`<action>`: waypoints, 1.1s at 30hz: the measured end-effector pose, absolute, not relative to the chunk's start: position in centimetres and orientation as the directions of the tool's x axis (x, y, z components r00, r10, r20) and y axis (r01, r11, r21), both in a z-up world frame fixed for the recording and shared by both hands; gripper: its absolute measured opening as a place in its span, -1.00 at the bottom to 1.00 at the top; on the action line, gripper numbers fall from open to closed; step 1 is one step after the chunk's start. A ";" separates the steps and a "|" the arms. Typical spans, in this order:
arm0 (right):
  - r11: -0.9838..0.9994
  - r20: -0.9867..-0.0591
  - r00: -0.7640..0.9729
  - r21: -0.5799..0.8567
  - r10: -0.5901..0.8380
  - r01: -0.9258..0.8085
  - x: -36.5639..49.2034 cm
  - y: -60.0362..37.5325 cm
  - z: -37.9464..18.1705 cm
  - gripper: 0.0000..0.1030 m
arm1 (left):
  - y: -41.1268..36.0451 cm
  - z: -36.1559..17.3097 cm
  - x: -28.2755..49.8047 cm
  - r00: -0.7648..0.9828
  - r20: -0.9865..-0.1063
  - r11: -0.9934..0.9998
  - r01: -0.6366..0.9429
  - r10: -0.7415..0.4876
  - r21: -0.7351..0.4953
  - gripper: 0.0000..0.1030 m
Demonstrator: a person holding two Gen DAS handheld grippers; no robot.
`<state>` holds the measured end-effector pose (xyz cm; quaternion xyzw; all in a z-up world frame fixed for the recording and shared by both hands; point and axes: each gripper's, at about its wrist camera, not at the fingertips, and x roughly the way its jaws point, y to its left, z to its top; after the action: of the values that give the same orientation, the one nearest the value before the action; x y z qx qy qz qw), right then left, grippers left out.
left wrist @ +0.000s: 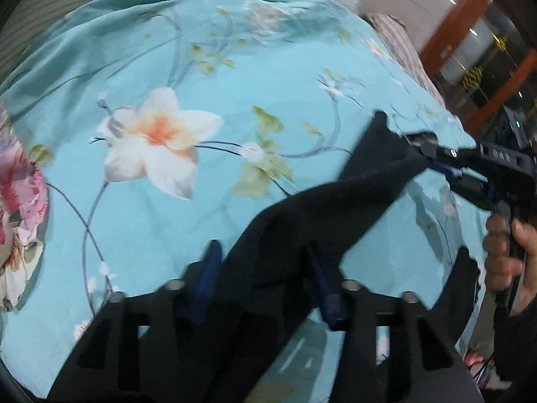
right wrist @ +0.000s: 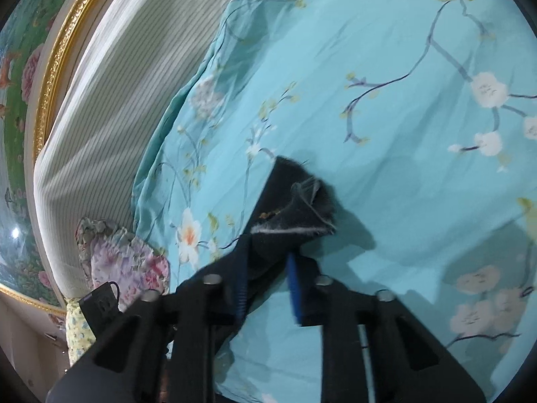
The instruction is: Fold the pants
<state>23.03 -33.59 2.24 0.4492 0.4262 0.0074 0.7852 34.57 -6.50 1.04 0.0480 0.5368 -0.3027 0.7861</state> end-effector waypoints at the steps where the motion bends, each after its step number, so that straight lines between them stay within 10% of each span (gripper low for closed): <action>1: 0.597 -0.661 0.640 0.712 0.393 0.369 22.8 -33.8 2.3 -0.78 | -6.7 1.2 34.1 0.234 -0.869 0.804 0.535 -0.436 -0.260 -0.45; 33: 0.689 -0.659 0.645 0.671 0.387 0.273 2.7 -33.6 5.9 -0.89 | -5.9 5.8 10.8 0.238 -0.761 0.700 0.615 -0.604 -0.364 -0.73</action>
<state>2.74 -33.62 5.85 0.3928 0.4198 0.0349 0.8175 10.79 -5.95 5.81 0.0056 0.4808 -0.3872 0.7867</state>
